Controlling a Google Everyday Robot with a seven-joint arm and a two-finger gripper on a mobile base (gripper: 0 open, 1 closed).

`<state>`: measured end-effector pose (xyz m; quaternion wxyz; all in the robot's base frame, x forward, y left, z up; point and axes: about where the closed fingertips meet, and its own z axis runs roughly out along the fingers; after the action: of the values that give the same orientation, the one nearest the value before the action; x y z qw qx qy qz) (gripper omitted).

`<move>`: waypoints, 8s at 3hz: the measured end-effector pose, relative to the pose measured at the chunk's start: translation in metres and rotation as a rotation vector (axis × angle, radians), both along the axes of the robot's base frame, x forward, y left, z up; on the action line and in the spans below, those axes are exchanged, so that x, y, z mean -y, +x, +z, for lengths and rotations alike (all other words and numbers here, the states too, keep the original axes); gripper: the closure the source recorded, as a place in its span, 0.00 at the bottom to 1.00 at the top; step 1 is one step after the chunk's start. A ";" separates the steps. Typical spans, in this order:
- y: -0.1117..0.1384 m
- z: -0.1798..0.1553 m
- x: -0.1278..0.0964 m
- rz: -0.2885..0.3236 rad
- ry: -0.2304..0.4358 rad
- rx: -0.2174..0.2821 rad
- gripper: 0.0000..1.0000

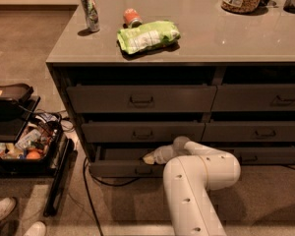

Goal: Open bottom drawer

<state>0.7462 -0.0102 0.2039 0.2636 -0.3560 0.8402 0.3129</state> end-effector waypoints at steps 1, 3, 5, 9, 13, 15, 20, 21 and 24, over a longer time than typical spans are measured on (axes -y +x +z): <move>-0.002 0.000 0.003 -0.005 0.005 -0.004 1.00; -0.008 0.001 0.007 -0.019 0.011 -0.012 1.00; -0.016 0.000 0.004 -0.027 0.047 -0.003 1.00; -0.044 -0.010 0.010 -0.069 0.086 -0.009 1.00; -0.069 -0.013 0.010 -0.088 0.122 -0.011 1.00; -0.083 -0.017 0.005 -0.087 0.163 0.003 1.00; -0.101 -0.023 -0.002 -0.083 0.214 0.021 0.35; -0.101 -0.023 -0.002 -0.083 0.214 0.021 0.11; -0.112 0.012 -0.030 -0.097 0.160 0.028 0.00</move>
Offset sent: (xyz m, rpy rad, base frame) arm -0.0815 -0.0042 -0.0316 0.2777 -0.0673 -0.0907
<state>0.6344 0.0203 0.2154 0.3176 -0.2970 0.8251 0.3608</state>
